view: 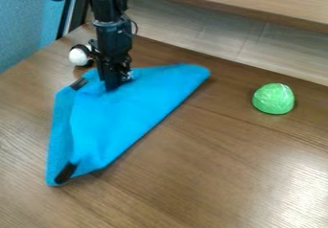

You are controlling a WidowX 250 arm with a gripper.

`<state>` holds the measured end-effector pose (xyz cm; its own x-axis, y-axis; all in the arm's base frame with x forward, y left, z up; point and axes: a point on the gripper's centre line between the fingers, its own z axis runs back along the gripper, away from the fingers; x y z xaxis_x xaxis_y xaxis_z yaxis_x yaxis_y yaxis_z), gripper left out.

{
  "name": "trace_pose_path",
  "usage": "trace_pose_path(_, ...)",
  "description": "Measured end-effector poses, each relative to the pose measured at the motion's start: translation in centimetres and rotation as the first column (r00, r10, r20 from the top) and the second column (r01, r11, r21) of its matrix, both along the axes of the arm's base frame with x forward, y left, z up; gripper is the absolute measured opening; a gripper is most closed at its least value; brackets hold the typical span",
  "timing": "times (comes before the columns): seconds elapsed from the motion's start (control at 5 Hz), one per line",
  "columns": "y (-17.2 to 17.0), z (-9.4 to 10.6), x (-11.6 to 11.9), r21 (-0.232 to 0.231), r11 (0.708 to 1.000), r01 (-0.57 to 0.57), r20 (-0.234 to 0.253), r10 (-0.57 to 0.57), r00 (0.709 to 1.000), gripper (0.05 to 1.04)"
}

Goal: Fold the cloth from bottom right to top left

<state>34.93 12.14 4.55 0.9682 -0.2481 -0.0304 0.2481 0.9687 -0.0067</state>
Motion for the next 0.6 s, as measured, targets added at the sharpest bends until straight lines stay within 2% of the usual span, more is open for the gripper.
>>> trace_pose_path(0.2,-0.3,-1.2,0.1,0.006,0.996,0.090,0.038,-0.091,0.995,0.086)
trace_pose_path(0.4,-1.0,-1.8,0.0,-0.013,0.995,0.104,0.053,-0.103,0.993,0.264)
trace_pose_path(0.6,-2.4,-1.1,-0.5,-0.068,0.994,0.086,0.125,-0.077,0.989,0.513)
